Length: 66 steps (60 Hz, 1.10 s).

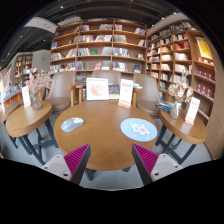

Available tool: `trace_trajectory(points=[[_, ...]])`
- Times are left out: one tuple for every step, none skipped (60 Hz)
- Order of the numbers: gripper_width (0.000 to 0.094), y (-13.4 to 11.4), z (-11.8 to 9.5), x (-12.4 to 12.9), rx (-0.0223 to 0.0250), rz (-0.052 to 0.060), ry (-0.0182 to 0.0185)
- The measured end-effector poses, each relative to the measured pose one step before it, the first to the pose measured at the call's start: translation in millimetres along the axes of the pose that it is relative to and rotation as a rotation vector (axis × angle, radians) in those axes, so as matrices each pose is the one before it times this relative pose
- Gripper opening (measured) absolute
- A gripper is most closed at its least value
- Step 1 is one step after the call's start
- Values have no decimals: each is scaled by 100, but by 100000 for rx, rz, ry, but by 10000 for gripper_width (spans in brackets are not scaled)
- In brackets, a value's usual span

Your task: Arrange mouse

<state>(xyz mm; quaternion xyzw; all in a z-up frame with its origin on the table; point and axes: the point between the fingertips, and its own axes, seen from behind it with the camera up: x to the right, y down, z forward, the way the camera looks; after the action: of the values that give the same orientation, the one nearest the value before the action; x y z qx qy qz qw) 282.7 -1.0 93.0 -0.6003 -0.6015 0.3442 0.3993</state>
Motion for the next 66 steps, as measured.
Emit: trace_trajectory(points=[[852,495,1101,1222,387,-284,-698],[853,-4,48,-81,-118,245,-330],[856,-39,74,-119,-51,210,-385],[852,-50,124,-130,20,151,-353],[851,-58,143,-106,19,55,-307],[854,72,-140,-236,-14,106,-210],[855,-58,289,-216,81,14,-287],[855,-40,193,-244,129,6,-333],[855,-3,175,-194,156,-5,-326],[857,-32,161,-225,147,5,-367],[857,-457,-592,-1091,-225,337,-123],[857,-40,157,-300,12,114,-355],[857,7,98,-321,-72,78,-368],[855,-10,64,-361,-79,32,-412],[855,-14,95,-378,-20,51,-425],[855,-3,111,-387,-21,104,-456],[855,8,127,-366,-54,117,-434],[855,15,13,-402,-213,90,-385],[855,39,108,-402,-213,29,-396],[853,30,89,-395,-227,21,-383],[853,53,88,-450,-220,92,-442],[856,13,95,-444,-185,103,-452],[854,-9,72,-475,-168,100,-487],[854,-16,61,-453,-132,20,-458],[855,-45,73,-521,-113,49,-487],[854,-69,70,-498,-87,-21,-513],[853,-76,47,-492,-28,-97,-453],[854,-42,77,-504,28,-90,-387],[853,-36,89,-478,45,-151,-251],[854,-31,78,-502,-24,-197,-241],[853,-27,94,-501,-50,-272,-267],[853,-25,140,-506,-27,-321,-336],[853,-26,115,-546,23,-314,-349],[854,-10,127,-521,4,-266,-379],[853,-4,137,-525,-24,-197,-437],[853,7,137,-550,-40,-171,-433],[854,-15,108,-508,-64,-189,-361],[851,1,125,-491,-38,-228,-280],[852,9,132,-488,57,-242,-185],[852,-30,135,-464,94,-248,-128],[854,3,166,-420,98,-159,-46],[853,-12,208,-360,36,-60,77],[853,4,195,-310,-51,33,139],[854,4,229,-305,-117,101,148],[853,64,233,-334,-167,204,82],[853,46,242,-333,-193,288,-18],[853,50,256,-334,-154,367,-80],[853,41,257,-325,-112,417,-108],[851,56,284,-321,-133,389,-83],[852,66,309,-237,-240,251,1],[852,70,329,-210,-311,143,27],[852,64,346,-224,-305,71,-29],[854,85,330,-206,-230,37,-50],[852,29,407,-234,-187,106,6],[852,55,348,-113,-197,185,140],[850,68,395,-46,-242,178,274],[850,35,387,-38,-295,154,340],[853,60,98,-251,-369,115,395],[853,-8,290,-25,-211,75,279],[854,-6,323,4,-147,97,247],[855,-13,315,-19,-58,156,205],[854,-34,324,-14,-24,74,164],[856,-44,336,-44,-51,20,203],[853,-34,369,-38,-147,-75,238],[853,-5,1303,-173,40,-48,411],[853,-87,-271,-27,-334,-18,190]])
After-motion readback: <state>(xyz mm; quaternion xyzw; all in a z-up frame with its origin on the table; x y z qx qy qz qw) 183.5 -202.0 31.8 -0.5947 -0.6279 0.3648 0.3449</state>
